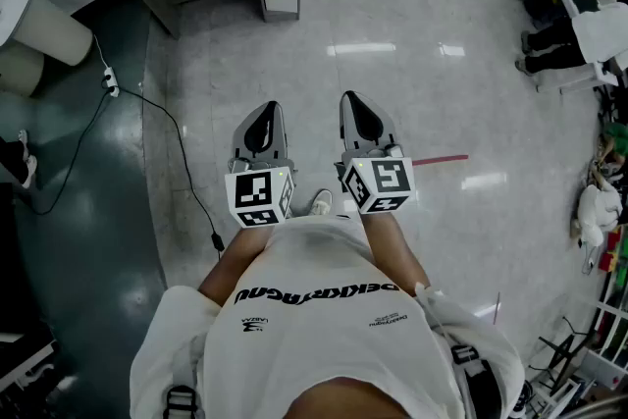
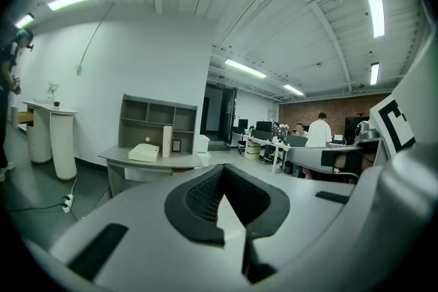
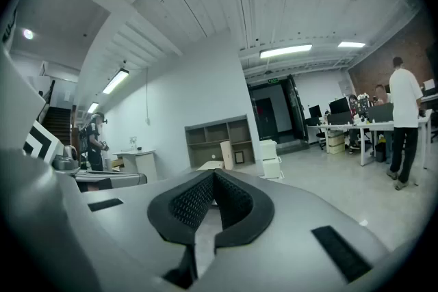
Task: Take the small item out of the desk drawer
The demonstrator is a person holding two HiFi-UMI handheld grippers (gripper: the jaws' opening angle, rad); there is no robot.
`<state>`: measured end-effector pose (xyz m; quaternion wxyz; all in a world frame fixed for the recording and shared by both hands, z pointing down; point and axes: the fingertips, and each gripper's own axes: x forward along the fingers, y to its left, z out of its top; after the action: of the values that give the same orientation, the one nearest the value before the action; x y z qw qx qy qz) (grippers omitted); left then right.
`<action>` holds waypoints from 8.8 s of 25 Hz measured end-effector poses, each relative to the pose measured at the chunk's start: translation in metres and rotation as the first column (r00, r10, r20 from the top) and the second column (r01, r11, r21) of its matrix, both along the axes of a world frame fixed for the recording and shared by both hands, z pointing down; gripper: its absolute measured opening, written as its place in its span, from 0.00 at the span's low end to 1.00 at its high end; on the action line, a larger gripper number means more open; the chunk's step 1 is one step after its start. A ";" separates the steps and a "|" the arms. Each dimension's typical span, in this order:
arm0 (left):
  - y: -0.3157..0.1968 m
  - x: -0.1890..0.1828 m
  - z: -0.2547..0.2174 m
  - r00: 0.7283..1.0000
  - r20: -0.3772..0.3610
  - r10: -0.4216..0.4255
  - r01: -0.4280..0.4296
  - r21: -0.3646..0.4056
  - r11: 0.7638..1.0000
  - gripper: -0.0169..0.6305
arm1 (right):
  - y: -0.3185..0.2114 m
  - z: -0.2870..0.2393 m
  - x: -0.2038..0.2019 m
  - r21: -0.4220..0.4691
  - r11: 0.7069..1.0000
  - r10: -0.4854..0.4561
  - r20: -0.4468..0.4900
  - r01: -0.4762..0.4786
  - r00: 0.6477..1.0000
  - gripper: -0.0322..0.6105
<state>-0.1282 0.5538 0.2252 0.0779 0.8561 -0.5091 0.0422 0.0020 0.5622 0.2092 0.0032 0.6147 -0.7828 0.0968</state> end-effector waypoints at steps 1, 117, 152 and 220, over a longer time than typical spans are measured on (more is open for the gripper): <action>0.001 0.002 -0.001 1.000 0.002 -0.002 0.002 0.004 1.000 0.05 | 0.000 0.000 0.001 0.001 1.000 -0.002 0.001 0.002 1.000 0.10; -0.784 0.115 0.393 0.976 0.194 -0.100 0.196 -0.572 0.796 0.20 | -0.771 0.315 0.092 -0.382 0.889 -0.236 0.088 0.252 0.968 0.10; -0.819 0.120 0.536 0.962 0.273 -0.006 0.213 -0.739 0.639 0.62 | -0.775 0.392 0.101 -0.481 0.842 -0.216 0.116 0.245 0.970 0.10; -0.803 0.112 0.513 0.930 0.367 0.020 0.273 -0.724 0.634 0.56 | -0.741 0.354 0.104 -0.448 0.873 -0.171 0.085 0.191 0.982 0.10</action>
<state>-0.0164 -0.2492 0.7385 0.3453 0.6829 -0.5083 0.3950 0.1063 -0.1789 0.5631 0.1393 0.5187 -0.7924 0.2893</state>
